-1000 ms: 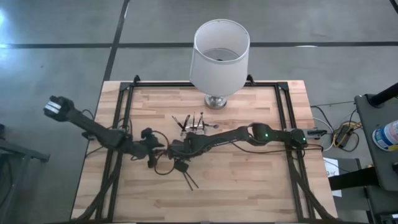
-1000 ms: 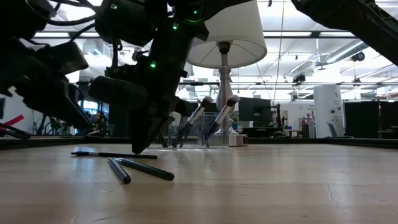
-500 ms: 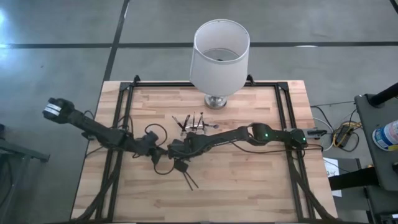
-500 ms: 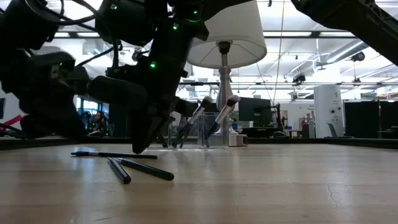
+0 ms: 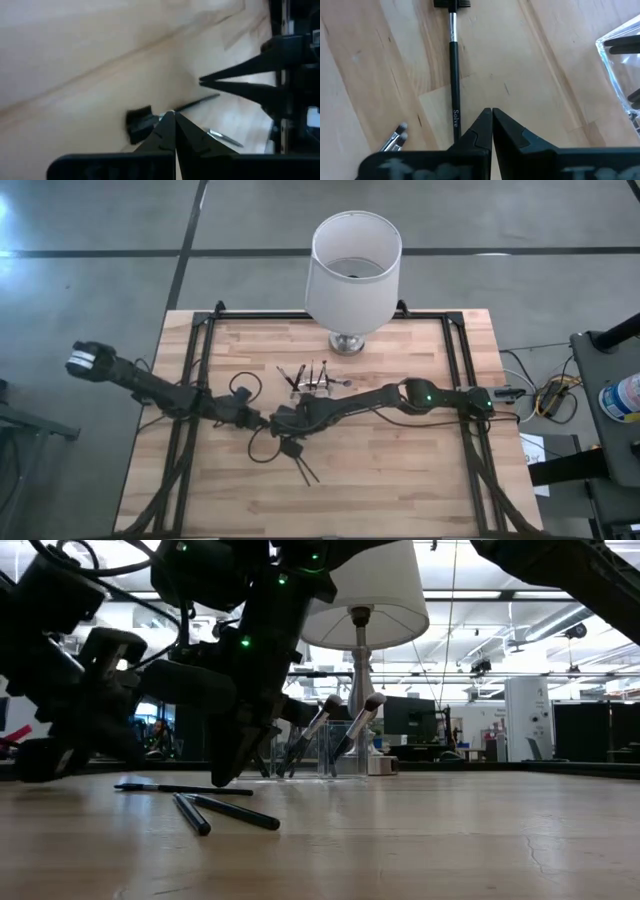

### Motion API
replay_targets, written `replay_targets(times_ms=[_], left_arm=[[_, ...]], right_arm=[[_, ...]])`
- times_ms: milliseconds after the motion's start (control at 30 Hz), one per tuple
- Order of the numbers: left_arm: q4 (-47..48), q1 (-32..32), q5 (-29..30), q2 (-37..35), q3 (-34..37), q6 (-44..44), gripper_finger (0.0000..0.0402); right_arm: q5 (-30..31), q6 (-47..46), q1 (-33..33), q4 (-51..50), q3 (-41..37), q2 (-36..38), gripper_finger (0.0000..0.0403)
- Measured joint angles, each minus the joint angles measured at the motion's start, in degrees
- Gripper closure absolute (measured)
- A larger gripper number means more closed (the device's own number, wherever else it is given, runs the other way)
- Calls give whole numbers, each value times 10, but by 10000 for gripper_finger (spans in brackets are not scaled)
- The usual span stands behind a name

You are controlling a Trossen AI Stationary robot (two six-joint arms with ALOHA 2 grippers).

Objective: Put items in baskets/containers
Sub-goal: Put the brow brush into the transparent organizer

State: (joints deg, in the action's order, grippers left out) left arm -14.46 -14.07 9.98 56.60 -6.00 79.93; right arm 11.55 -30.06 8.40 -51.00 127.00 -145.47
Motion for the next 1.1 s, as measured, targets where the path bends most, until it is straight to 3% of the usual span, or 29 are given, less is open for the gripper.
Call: replay_targets(times_ms=[267, 867, 1100], left_arm=[[-10, 51, -85, 23, 6, 0, 401], [-7, 58, -97, 115, -14, -3, 401], [105, 57, -82, 121, -98, -107, 401]], right_arm=[[2, 0, 1, 0, 0, 0, 394], [4, 0, 1, 1, 0, 0, 394], [5, 0, 1, 1, 0, 0, 394]])
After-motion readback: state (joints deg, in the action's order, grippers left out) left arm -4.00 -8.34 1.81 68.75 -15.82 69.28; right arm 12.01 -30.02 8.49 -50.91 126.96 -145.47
